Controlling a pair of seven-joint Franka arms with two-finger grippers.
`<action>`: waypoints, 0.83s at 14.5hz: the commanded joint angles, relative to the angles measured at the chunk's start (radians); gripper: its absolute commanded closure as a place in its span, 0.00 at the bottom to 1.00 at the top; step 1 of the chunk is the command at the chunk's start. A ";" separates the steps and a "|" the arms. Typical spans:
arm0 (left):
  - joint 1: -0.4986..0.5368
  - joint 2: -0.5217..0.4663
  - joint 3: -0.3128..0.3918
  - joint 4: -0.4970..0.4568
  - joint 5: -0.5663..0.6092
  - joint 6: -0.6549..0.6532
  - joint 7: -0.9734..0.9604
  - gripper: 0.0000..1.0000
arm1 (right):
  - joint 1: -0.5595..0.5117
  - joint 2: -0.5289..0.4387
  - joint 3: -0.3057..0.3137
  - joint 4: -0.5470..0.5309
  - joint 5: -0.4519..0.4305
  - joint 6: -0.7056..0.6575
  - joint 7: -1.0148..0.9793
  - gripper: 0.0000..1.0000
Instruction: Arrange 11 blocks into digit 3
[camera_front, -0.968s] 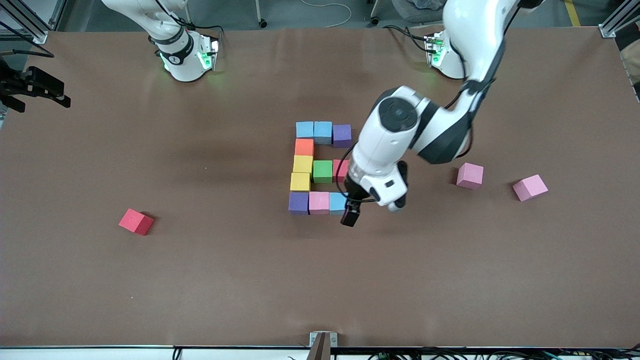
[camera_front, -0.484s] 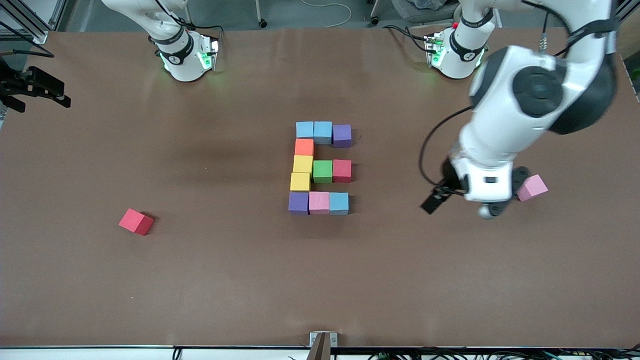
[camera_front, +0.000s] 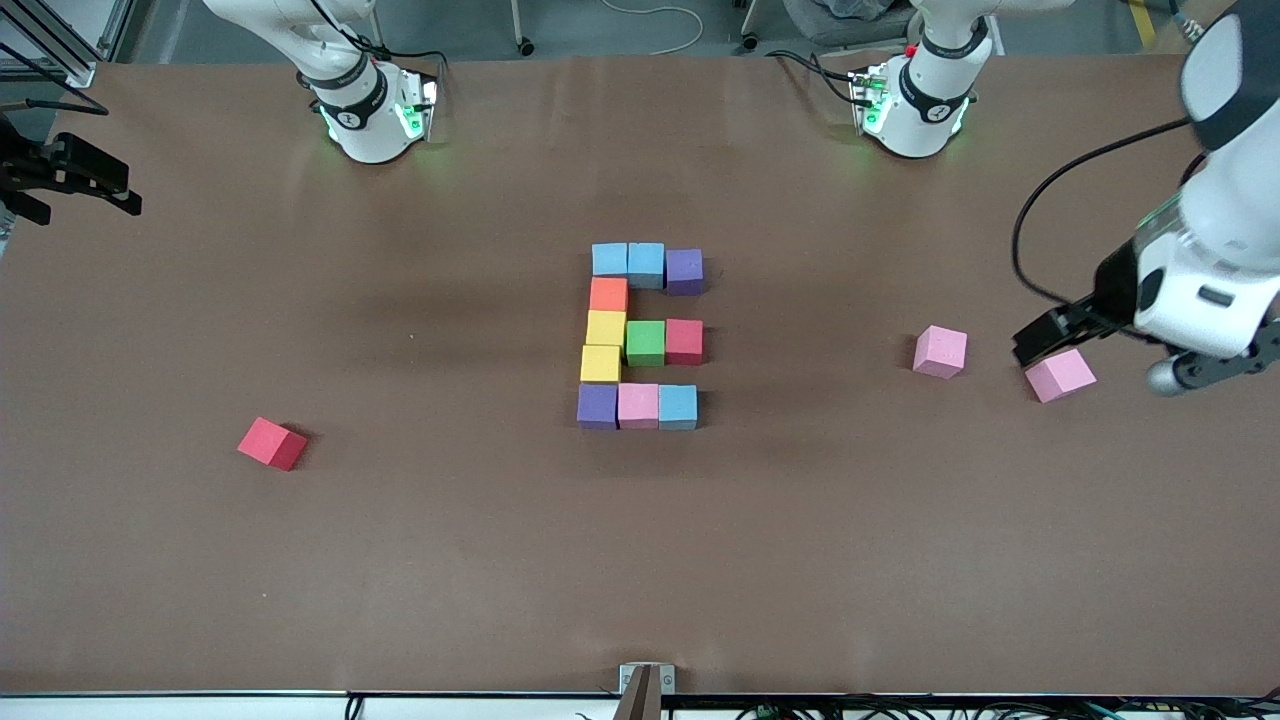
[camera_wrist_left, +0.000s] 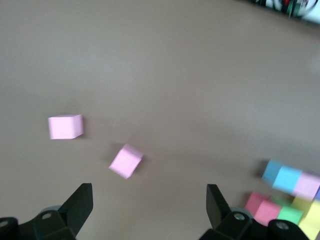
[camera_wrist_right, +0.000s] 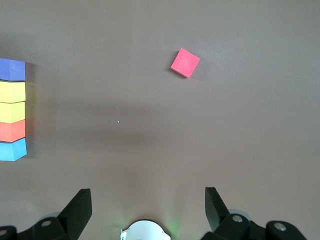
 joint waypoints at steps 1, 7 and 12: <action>0.015 -0.082 0.028 -0.043 0.006 -0.102 0.155 0.00 | -0.005 -0.023 0.004 -0.022 -0.003 0.000 -0.001 0.00; 0.061 -0.217 0.057 -0.162 0.006 -0.158 0.292 0.00 | -0.007 -0.023 0.004 -0.023 -0.003 0.000 -0.003 0.00; 0.076 -0.363 0.050 -0.322 -0.005 -0.110 0.294 0.00 | -0.007 -0.023 0.004 -0.023 -0.003 0.000 -0.003 0.00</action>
